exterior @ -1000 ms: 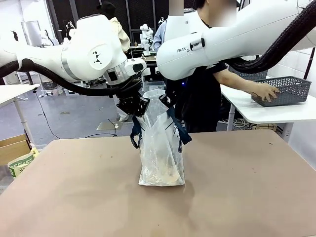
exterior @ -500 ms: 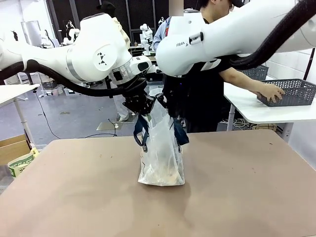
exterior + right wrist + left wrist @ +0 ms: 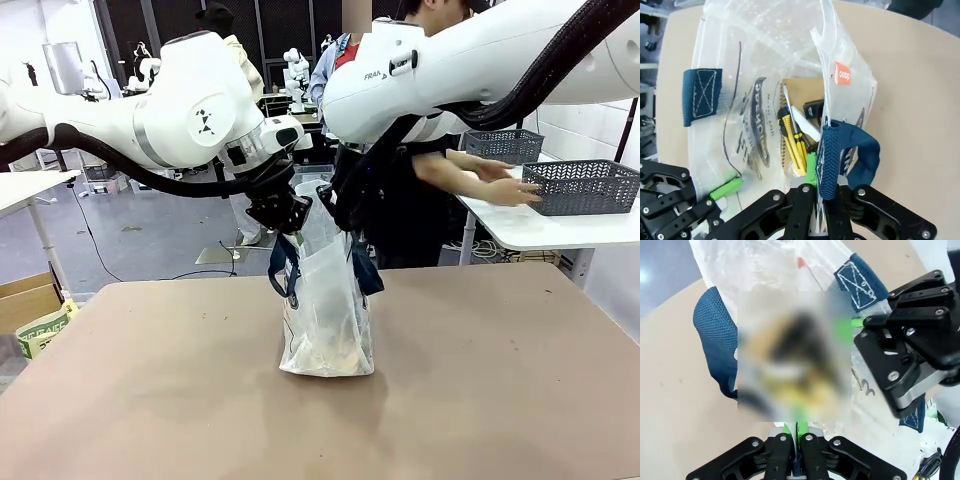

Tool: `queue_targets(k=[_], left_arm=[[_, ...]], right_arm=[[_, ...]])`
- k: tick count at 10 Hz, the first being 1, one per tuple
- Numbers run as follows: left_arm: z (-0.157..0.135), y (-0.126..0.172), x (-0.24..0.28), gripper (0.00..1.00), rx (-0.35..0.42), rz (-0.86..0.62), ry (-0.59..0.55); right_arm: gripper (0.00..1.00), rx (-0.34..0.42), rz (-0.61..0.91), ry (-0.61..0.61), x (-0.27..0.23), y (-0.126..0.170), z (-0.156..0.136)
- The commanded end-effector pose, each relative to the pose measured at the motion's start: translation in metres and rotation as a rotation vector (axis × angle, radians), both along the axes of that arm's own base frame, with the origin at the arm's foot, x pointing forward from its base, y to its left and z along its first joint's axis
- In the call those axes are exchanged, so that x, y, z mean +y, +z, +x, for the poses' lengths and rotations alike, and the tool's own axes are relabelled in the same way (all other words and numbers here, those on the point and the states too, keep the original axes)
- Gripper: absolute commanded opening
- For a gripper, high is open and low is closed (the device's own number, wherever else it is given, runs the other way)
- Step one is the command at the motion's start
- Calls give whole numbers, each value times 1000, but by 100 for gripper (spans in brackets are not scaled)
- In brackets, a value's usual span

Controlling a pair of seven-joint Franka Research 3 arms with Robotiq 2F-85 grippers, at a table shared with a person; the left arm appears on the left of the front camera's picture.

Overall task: Transfer purchased items from the store into the shopping bag.
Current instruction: Move the Reusable shopping bag to the right side of the table.

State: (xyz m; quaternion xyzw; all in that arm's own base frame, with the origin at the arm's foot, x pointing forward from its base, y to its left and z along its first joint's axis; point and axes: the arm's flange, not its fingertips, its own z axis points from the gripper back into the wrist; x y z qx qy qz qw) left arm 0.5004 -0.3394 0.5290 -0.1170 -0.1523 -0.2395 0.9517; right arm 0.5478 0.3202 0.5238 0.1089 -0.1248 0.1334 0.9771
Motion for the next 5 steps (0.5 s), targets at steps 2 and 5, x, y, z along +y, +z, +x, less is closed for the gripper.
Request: queue_targets(k=[2, 5], left_arm=[[6, -1, -2, 0, 60, -10, 151], [2, 0, -4, 0, 45, -3, 312]], right_arm=[[0, 41, 67, -88, -3, -2, 4], [0, 62, 82, -102, -2, -3, 5]])
